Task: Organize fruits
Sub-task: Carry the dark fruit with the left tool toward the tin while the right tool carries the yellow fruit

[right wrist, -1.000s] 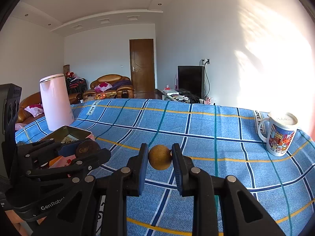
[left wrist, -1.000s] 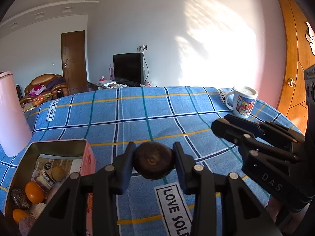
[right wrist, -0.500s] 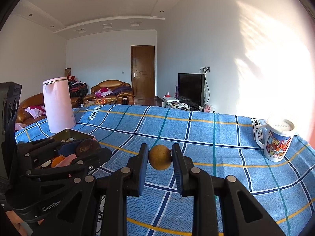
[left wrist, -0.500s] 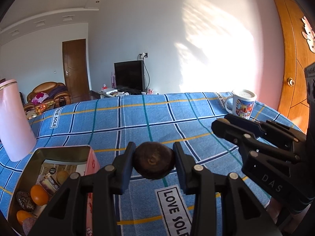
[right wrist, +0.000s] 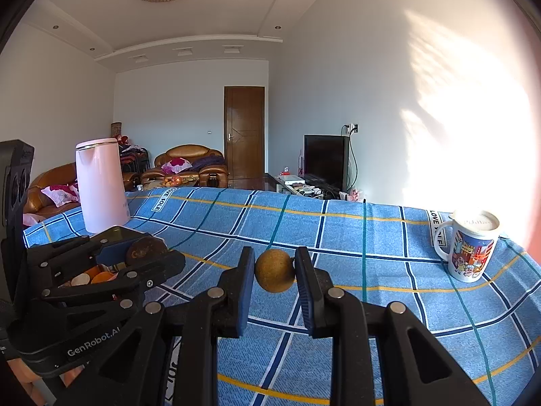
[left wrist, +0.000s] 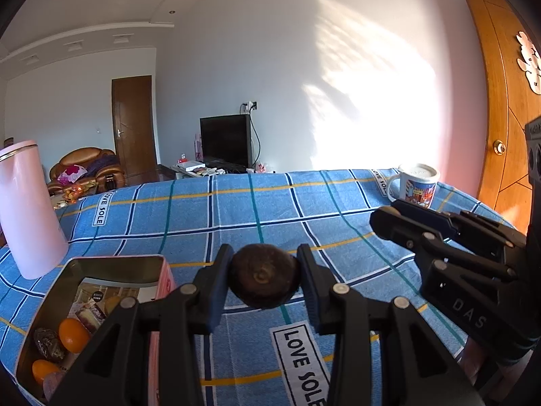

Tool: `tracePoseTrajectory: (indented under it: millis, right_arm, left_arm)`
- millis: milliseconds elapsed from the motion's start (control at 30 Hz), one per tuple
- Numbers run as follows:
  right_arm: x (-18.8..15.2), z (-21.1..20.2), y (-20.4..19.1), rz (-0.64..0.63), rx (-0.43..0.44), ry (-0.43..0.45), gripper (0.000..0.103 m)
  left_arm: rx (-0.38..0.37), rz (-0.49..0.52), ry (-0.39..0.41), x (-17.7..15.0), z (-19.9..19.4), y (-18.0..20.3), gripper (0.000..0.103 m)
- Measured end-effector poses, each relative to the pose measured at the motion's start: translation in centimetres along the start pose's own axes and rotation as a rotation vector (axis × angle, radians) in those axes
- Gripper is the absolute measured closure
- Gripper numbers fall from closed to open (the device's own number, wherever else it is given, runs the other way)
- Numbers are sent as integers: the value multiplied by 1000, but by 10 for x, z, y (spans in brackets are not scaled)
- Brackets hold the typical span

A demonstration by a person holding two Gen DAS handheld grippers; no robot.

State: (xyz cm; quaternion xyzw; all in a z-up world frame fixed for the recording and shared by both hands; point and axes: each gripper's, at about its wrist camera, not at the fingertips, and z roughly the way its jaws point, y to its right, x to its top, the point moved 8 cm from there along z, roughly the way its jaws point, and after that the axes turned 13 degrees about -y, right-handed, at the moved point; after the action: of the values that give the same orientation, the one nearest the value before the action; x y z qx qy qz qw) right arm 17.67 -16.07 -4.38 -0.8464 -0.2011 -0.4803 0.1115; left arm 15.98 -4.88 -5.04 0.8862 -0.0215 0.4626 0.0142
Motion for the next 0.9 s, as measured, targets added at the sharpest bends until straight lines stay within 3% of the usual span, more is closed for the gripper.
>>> tracePoseTrajectory:
  millis: [567, 900]
  right_arm:
    - [-3, -15, -14, -22, 20, 24, 77]
    - [0, -20, -43, -43, 88, 23, 77]
  left_arm:
    - [13, -3, -9, -11, -15, -11, 63]
    - [54, -37, -63, -30, -42, -54, 63]
